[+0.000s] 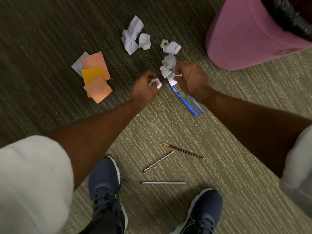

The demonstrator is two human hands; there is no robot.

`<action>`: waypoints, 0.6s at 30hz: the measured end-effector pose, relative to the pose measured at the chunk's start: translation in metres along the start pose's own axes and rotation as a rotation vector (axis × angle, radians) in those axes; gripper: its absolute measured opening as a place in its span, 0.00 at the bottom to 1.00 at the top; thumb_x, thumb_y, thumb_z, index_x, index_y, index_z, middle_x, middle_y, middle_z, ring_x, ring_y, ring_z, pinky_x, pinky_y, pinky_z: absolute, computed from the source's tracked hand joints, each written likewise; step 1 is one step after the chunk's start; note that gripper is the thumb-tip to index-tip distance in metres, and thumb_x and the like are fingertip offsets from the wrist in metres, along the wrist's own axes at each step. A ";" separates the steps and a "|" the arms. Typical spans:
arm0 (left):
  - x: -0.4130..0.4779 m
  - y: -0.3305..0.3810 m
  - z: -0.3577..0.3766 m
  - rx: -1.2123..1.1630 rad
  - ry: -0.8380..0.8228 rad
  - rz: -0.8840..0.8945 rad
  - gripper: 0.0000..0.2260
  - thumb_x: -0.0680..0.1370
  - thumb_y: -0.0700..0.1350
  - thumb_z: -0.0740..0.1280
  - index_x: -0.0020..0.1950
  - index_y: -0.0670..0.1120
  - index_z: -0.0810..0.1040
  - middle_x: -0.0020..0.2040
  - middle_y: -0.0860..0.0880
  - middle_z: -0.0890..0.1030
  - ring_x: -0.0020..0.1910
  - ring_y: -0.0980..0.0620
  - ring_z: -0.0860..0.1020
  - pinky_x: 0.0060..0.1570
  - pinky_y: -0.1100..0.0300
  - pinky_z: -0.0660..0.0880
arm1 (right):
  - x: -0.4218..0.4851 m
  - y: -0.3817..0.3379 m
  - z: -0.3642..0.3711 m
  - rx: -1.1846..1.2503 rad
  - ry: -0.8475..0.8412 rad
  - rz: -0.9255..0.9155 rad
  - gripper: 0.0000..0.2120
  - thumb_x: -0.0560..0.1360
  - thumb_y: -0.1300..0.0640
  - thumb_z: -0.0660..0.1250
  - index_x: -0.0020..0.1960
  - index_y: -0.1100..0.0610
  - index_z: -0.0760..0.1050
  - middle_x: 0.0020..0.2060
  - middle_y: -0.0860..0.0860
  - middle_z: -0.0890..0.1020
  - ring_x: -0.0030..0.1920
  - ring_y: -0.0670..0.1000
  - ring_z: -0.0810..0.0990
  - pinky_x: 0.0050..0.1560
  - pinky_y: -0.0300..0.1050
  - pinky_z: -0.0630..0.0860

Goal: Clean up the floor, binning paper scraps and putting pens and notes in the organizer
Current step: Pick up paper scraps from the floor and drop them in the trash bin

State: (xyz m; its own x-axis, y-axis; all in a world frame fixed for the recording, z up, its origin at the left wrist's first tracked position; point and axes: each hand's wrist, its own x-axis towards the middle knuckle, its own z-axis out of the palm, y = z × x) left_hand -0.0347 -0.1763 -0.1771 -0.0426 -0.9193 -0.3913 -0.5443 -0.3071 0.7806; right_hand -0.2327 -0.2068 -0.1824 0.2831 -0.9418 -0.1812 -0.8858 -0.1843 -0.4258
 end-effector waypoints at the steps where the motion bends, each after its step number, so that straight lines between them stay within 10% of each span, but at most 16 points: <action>1: 0.006 0.003 -0.006 0.026 0.020 0.046 0.14 0.79 0.41 0.67 0.63 0.40 0.75 0.55 0.44 0.80 0.52 0.50 0.77 0.50 0.62 0.73 | 0.000 -0.002 -0.002 0.022 -0.009 0.008 0.10 0.72 0.56 0.70 0.47 0.50 0.69 0.48 0.51 0.78 0.45 0.55 0.78 0.45 0.53 0.77; 11: 0.079 0.042 -0.012 0.245 -0.029 0.297 0.23 0.79 0.42 0.64 0.75 0.43 0.67 0.68 0.43 0.76 0.66 0.48 0.74 0.67 0.55 0.70 | 0.001 0.002 -0.032 0.118 0.042 0.068 0.23 0.71 0.52 0.67 0.63 0.56 0.64 0.40 0.54 0.79 0.36 0.58 0.78 0.35 0.45 0.67; 18: 0.108 0.056 0.009 0.555 -0.198 0.323 0.29 0.78 0.40 0.66 0.78 0.46 0.61 0.75 0.37 0.63 0.72 0.39 0.66 0.71 0.48 0.64 | 0.001 0.018 -0.036 -0.109 0.006 0.133 0.29 0.73 0.52 0.72 0.71 0.54 0.67 0.54 0.58 0.82 0.53 0.63 0.81 0.48 0.51 0.74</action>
State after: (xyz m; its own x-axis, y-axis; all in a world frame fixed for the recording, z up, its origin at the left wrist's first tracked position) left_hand -0.0773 -0.2908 -0.1802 -0.3994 -0.8651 -0.3034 -0.8264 0.1964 0.5277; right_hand -0.2614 -0.2215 -0.1582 0.1588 -0.9616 -0.2238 -0.9500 -0.0871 -0.2998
